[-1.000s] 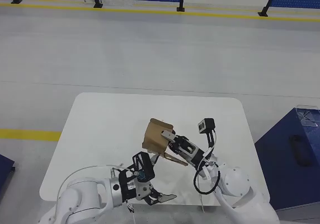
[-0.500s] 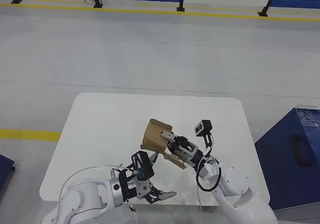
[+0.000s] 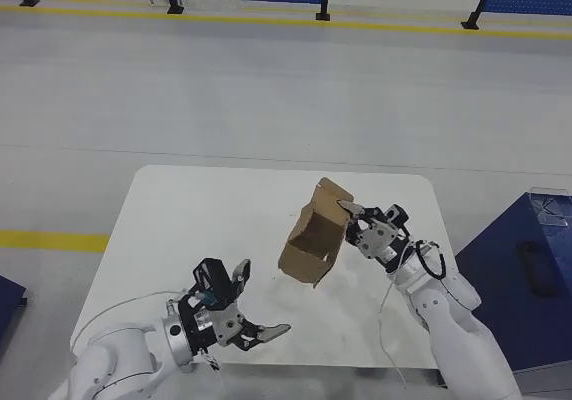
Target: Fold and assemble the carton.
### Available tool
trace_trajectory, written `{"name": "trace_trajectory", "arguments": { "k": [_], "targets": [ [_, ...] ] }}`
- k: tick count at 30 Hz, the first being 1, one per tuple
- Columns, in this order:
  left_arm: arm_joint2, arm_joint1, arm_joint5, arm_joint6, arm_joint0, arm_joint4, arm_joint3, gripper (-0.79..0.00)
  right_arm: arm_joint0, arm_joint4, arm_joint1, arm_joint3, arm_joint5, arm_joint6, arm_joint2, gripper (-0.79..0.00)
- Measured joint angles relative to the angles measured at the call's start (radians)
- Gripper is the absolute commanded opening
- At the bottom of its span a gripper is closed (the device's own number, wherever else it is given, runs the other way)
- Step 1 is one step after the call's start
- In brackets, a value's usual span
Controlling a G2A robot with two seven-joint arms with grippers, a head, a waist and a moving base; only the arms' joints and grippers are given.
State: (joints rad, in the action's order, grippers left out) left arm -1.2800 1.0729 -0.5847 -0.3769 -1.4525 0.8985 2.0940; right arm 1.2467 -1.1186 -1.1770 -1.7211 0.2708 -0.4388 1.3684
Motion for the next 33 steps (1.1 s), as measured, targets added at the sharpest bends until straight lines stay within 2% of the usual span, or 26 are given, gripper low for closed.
{"name": "trace_trajectory", "arguments": {
  "k": [10,13,17,20,23,29,33],
  "targets": [
    [-0.008,-0.001,0.012,0.001,0.007,0.014,0.007,0.0,0.005,-0.005,-0.002,0.002,0.008,0.007,-0.003,-0.785],
    [-0.002,0.001,0.076,0.093,0.0,0.177,0.04,0.0,0.006,-0.151,-0.01,0.014,0.092,0.06,0.003,-0.785],
    [0.033,0.007,0.225,0.359,-0.046,0.522,0.05,0.0,-0.02,-0.512,-0.022,0.063,0.255,0.195,0.014,-0.785],
    [0.063,0.01,0.351,0.512,-0.075,0.73,0.04,0.0,-0.05,-0.728,-0.027,0.099,0.345,0.318,0.018,-0.785],
    [0.087,0.015,0.479,0.605,-0.097,0.873,0.027,0.0,-0.07,-0.869,-0.028,0.111,0.401,0.412,0.011,-0.785],
    [0.153,0.029,0.674,0.624,-0.091,1.086,0.014,0.0,-0.075,-0.952,-0.029,0.099,0.43,0.491,-0.006,-0.785],
    [0.199,0.041,0.742,0.624,-0.068,1.151,0.015,0.0,-0.071,-0.979,-0.029,0.092,0.441,0.515,-0.017,-0.785]
  ]
}}
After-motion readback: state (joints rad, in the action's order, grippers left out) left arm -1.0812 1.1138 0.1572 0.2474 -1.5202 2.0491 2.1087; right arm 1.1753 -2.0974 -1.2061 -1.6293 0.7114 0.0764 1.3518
